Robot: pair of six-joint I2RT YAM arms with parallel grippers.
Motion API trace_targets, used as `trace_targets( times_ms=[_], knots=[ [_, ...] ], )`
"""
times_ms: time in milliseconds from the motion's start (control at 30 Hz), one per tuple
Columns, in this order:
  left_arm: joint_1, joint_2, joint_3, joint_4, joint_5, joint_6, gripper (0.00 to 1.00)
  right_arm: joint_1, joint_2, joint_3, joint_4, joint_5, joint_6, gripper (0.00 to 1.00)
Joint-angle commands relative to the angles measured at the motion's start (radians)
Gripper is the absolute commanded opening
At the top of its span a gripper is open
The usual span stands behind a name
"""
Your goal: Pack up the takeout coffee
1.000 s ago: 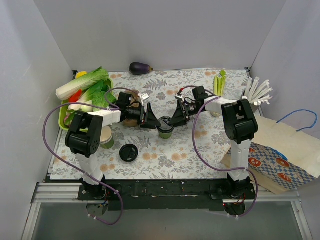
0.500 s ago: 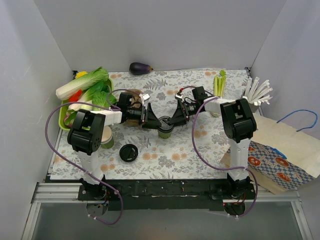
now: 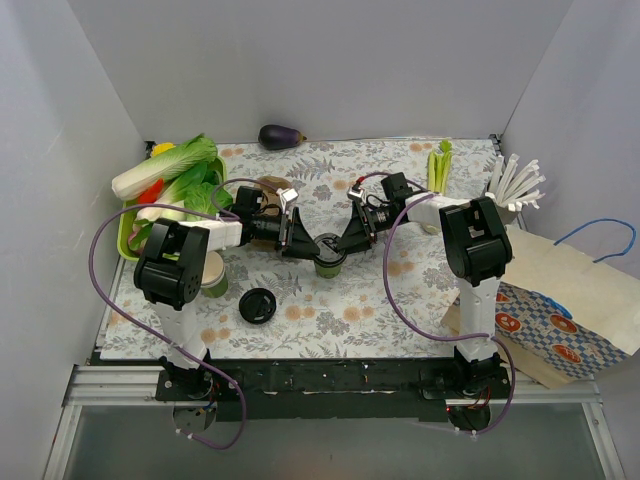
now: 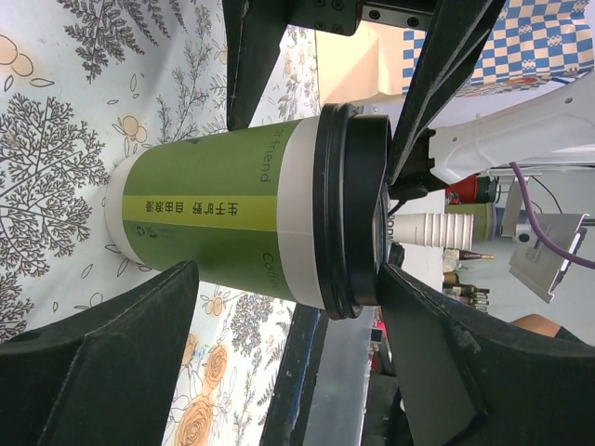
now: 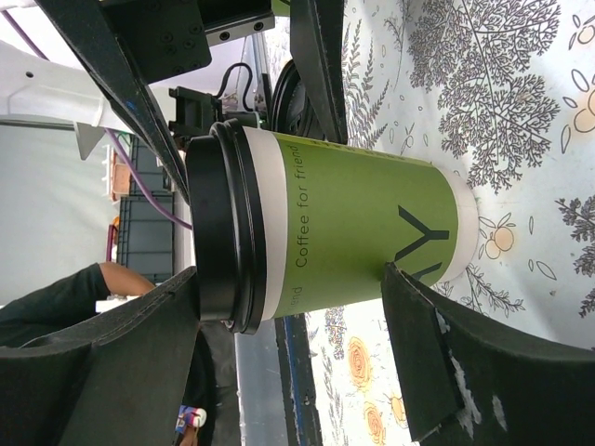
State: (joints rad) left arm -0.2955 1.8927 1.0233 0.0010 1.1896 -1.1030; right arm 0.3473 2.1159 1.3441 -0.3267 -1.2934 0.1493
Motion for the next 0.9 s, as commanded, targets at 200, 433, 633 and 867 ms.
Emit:
trace_targets(
  times_ms=[200,433,633,867],
  knots=[
    [0.025,0.071,-0.011,0.06,-0.102,-0.068,0.75,-0.001,0.022,0.003,-0.08,0.12,-0.088,0.8],
    [0.029,0.112,-0.061,0.195,-0.084,-0.251,0.74,-0.002,0.026,-0.045,-0.031,0.092,-0.033,0.78],
    [0.027,0.088,-0.032,0.219,-0.027,-0.244,0.76,-0.001,0.039,-0.022,0.009,0.06,0.024,0.76],
    [0.027,-0.033,0.052,0.2,-0.004,-0.178,0.84,0.001,0.023,0.056,-0.005,0.036,0.003,0.77]
  ],
)
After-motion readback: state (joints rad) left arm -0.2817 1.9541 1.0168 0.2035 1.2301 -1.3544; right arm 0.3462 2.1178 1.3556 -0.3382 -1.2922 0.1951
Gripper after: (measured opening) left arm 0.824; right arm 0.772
